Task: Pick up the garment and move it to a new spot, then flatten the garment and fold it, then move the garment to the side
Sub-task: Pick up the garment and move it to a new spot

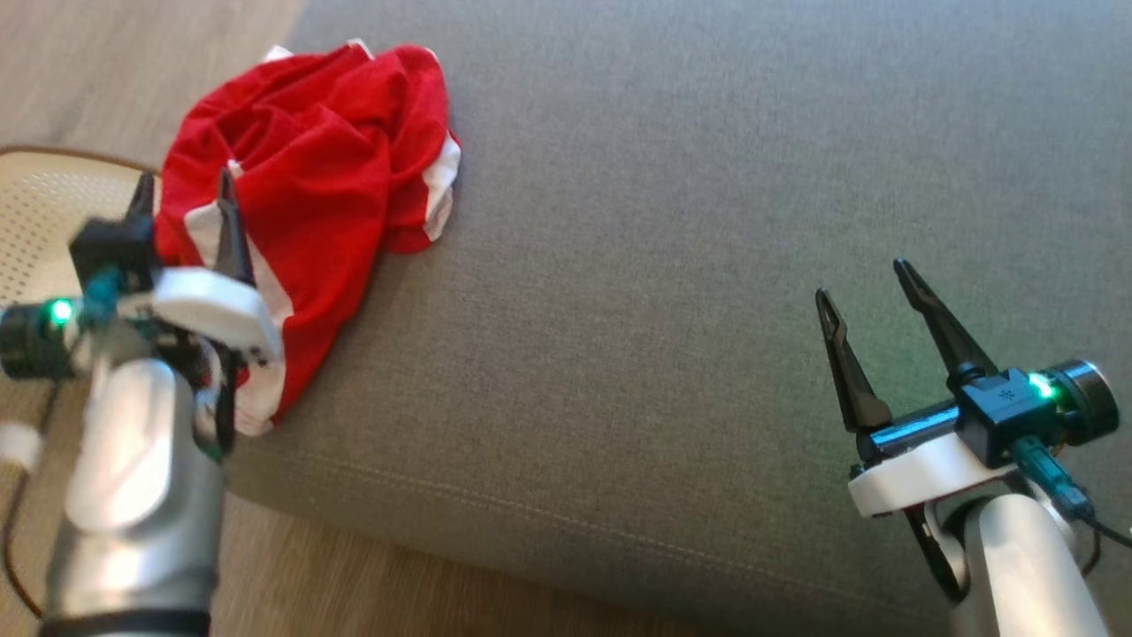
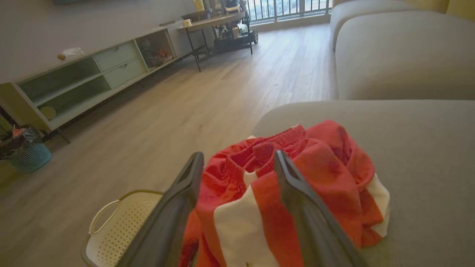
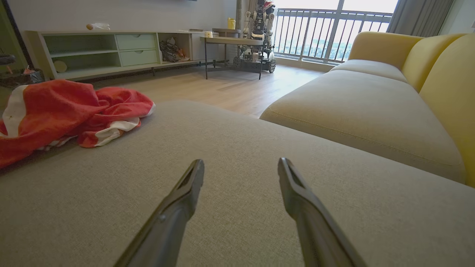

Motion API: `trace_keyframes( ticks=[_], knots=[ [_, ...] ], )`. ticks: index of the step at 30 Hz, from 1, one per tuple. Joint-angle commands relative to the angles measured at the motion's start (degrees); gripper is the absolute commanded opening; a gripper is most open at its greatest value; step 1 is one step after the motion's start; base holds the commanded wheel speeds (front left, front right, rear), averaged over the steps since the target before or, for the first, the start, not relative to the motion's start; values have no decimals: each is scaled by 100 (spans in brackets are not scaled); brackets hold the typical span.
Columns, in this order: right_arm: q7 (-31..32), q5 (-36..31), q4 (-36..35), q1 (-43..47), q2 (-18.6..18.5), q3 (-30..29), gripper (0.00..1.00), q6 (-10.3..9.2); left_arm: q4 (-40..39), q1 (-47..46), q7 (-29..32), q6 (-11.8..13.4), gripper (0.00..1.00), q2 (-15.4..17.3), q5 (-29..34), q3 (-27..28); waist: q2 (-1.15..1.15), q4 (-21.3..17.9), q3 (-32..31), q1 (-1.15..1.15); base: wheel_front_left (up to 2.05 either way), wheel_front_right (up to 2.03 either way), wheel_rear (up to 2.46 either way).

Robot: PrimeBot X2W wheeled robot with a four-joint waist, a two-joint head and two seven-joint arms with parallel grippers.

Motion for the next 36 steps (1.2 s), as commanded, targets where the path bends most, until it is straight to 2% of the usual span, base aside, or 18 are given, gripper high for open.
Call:
trace_keyframes(
  ticks=[1,9,14,15,16,26,32,36],
  knots=[
    [-52,-66,-235,-206,-38,132,100,-1,15,-414,130,-16,100,294,-20,244,0,-87,249,-1,0,0,0],
    [-52,-132,-303,-489,-38,-3,100,-1,1334,-1235,1059,-316,100,370,-317,265,0,-271,708,-1,0,0,0],
    [-52,-107,-335,-598,-38,-20,100,-1,1819,-1429,1161,-300,100,349,-393,260,0,-335,862,-1,0,0,0],
    [-52,-98,-339,-614,-38,-20,100,-1,1881,-1449,1133,-313,46,337,-408,253,0,-345,876,-1,0,0,0],
    [-52,-86,-345,-630,-38,-24,100,-1,1932,-1470,1095,-324,0,323,-428,250,0,-352,885,-1,0,0,0],
    [-52,153,-296,-717,-38,19,100,-1,1739,-1447,-37,-353,0,343,-448,181,0,-417,599,-1,0,0,0],
    [-52,390,-267,-687,-38,106,100,-1,875,-1219,-387,-324,0,280,-476,153,0,-585,245,-1,0,0,0],
    [-52,544,-269,-694,-38,133,100,-1,137,-1075,-423,-415,0,261,-602,178,0,-833,28,-1,0,0,0]
  ],
)
